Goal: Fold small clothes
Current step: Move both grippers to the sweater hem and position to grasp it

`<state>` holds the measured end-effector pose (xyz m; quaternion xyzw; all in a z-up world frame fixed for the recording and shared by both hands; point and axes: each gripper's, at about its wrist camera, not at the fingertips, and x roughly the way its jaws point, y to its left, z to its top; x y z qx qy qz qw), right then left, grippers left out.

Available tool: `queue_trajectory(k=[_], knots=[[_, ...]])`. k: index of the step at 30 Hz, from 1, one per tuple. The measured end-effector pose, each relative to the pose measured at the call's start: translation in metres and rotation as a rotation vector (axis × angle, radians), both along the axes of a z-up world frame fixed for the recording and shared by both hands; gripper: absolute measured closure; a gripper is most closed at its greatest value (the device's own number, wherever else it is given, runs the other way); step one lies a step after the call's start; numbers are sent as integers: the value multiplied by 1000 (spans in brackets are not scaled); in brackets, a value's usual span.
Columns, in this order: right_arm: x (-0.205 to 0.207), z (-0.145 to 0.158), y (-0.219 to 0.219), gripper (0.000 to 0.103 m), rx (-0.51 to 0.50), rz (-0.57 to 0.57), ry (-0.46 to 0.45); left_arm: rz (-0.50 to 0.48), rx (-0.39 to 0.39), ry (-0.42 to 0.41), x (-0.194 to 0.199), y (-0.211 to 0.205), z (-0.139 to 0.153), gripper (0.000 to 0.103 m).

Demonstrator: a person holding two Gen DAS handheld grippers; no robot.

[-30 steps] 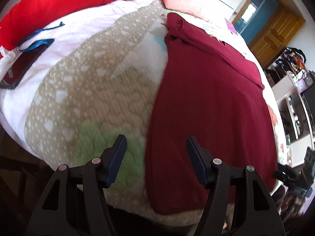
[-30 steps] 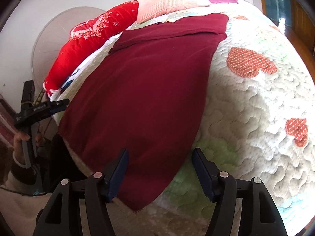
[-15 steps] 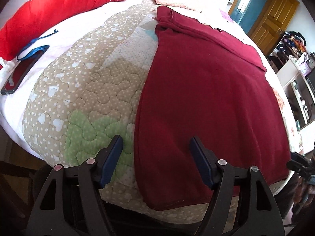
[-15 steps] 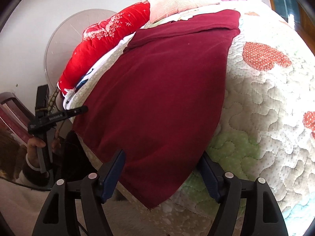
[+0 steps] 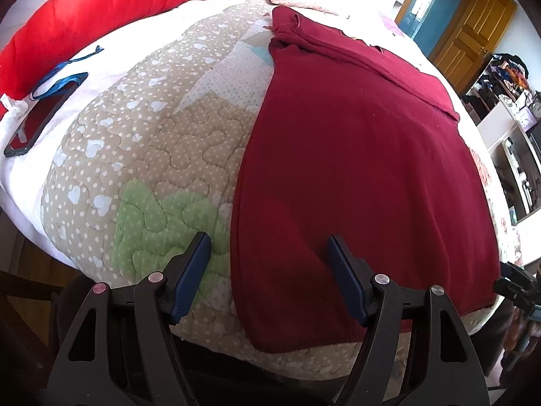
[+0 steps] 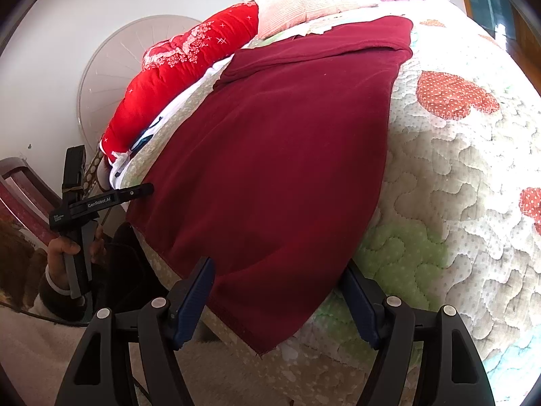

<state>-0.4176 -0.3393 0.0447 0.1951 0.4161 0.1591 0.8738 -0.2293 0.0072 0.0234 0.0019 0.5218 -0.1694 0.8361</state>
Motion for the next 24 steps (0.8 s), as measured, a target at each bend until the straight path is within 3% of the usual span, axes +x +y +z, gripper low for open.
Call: queue_trajectory(k=[3, 10, 15, 17, 19, 20, 22, 24], knots=[[-1, -1, -1, 30, 14, 9, -5, -4, 7, -2, -6, 0, -1, 31], [4, -6, -5, 26, 78, 13, -31, -33, 28, 0, -7, -12, -6, 17], [3, -8, -9, 25, 121, 8, -65, -27, 14, 6, -5, -11, -5, 20], [2, -7, -9, 27, 124, 17, -77, -10, 7, -5, -6, -6, -4, 40], [0, -7, -6, 55, 89, 56, -85, -6, -4, -13, -6, -2, -1, 64], [2, -8, -6, 74, 96, 65, -87, -8, -15, -11, -7, -1, 0, 70], [8, -11, -6, 79, 163, 79, -78, -17, -49, 3, -5, 1, 4, 92], [15, -10, -5, 84, 174, 86, -86, -26, -102, 32, 1, 1, 10, 94]])
